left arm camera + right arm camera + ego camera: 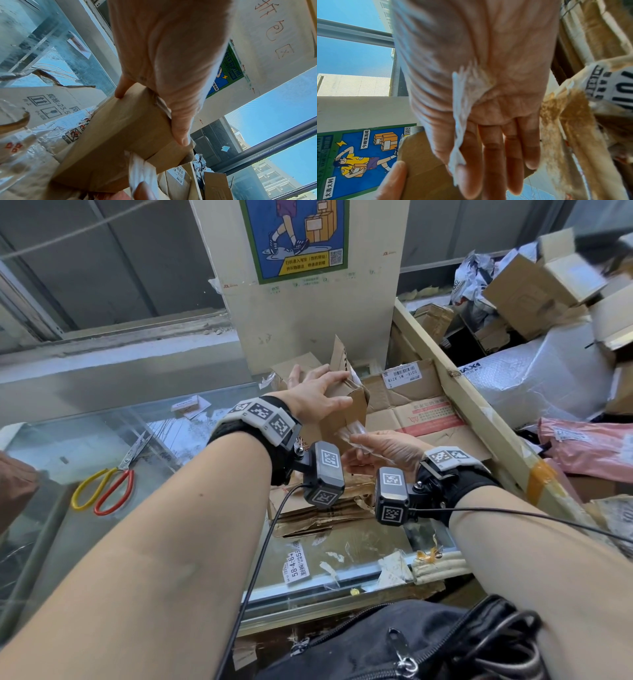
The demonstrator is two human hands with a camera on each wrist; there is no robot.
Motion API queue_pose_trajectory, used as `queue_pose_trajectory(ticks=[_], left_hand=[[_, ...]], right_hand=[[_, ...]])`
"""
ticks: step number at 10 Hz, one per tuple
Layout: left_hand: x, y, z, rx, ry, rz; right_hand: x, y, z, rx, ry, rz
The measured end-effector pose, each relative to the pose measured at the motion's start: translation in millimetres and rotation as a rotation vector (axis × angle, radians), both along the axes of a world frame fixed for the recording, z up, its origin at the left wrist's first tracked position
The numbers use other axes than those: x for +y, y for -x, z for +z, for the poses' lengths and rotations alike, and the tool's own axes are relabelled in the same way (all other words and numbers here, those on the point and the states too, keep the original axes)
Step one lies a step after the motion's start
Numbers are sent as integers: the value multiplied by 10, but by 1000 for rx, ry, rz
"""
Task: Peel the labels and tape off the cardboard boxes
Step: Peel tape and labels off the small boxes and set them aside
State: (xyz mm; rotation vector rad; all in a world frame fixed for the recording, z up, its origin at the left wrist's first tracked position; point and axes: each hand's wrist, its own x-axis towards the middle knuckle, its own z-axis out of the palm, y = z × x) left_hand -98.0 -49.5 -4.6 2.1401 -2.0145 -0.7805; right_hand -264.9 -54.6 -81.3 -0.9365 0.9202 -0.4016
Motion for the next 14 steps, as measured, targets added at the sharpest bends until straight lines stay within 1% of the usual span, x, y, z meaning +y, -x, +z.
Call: queue_pose_trajectory(ticks=[2, 6, 10, 13, 14], left_hand=[[0, 3, -13, 13, 15, 13], [15, 5, -13, 15, 34, 19], [16, 3, -50, 22, 49, 45], [34, 11, -41, 22, 49, 47], [39, 10, -48, 20, 49, 51]], right_hand=[[0, 14, -8, 40, 16, 20], [37, 36, -19, 54, 32, 25], [88, 65, -39, 32, 13, 13], [140, 102, -14, 83, 36, 32], [156, 104, -19, 73, 35, 20]])
